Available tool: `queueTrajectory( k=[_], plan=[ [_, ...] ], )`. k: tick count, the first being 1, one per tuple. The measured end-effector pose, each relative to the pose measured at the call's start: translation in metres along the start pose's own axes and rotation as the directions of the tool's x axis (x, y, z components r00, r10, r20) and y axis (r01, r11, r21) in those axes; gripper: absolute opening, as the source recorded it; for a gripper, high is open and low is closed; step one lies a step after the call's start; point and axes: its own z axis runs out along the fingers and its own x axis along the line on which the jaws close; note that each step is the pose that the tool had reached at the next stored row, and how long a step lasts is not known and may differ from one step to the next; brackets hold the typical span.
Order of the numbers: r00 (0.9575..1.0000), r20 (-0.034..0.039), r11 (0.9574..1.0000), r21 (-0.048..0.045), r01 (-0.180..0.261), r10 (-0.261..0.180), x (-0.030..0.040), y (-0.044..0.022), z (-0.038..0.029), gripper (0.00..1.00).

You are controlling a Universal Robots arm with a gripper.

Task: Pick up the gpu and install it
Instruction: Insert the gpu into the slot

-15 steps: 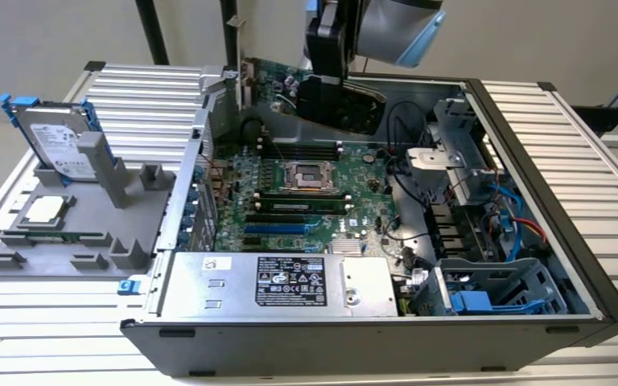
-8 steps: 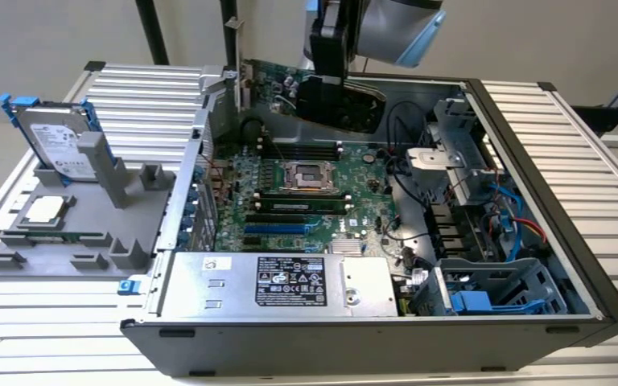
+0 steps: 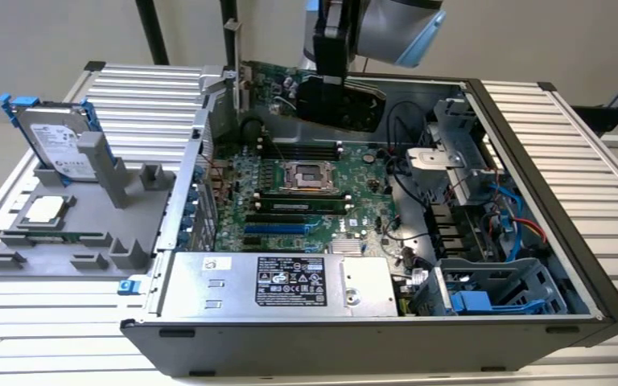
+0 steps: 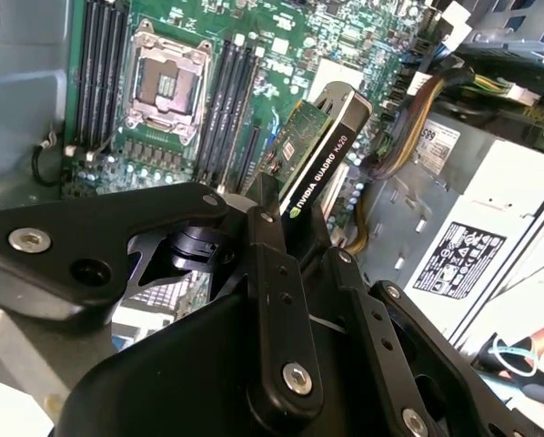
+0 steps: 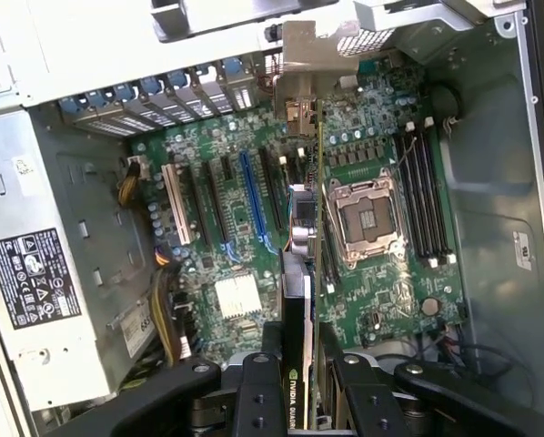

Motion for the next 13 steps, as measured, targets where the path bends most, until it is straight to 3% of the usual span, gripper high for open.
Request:
queueTrajectory(
  k=[13],
  plan=[
    [0.9976,0.0043,0.9976,-0.0007,0.070,-0.070,0.0000,0.0000,0.0000,0.00]
  ],
)
